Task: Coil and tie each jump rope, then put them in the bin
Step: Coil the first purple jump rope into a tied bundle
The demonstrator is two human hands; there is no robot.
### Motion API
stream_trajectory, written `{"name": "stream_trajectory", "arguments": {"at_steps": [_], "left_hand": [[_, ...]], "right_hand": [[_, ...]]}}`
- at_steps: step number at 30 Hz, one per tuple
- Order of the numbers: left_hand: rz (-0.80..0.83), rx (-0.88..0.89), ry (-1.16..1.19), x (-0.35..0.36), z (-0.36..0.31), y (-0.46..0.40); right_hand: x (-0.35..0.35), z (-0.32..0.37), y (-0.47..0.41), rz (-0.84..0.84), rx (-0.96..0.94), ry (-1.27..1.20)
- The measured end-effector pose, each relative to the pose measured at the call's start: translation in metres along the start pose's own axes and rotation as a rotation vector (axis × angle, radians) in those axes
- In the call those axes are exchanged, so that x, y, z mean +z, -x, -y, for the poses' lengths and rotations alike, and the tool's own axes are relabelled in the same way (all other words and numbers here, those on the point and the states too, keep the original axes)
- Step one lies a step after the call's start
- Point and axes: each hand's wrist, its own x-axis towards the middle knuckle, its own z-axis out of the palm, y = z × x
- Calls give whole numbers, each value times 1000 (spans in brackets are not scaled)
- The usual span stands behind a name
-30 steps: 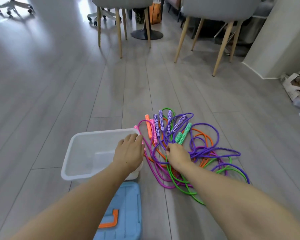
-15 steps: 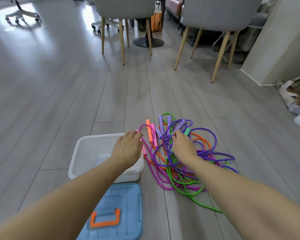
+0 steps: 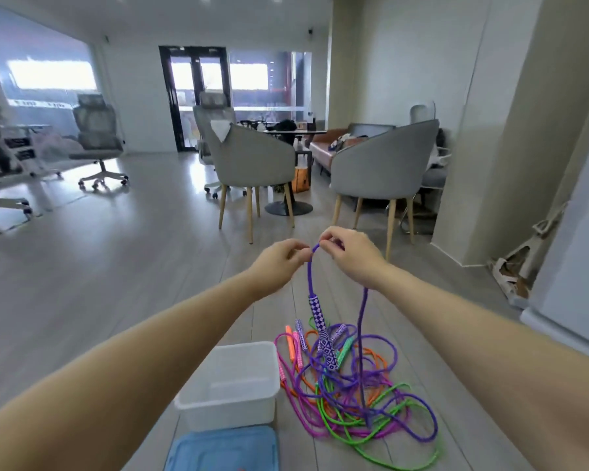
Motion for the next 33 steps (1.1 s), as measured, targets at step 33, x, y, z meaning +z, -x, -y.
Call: {"name": "stream_trajectory", "arguments": {"at_steps": [33], "left_hand": [[-501,-277,747,-61,29,59]], "right_hand": [[44,67,16,-34,288,-677]]}}
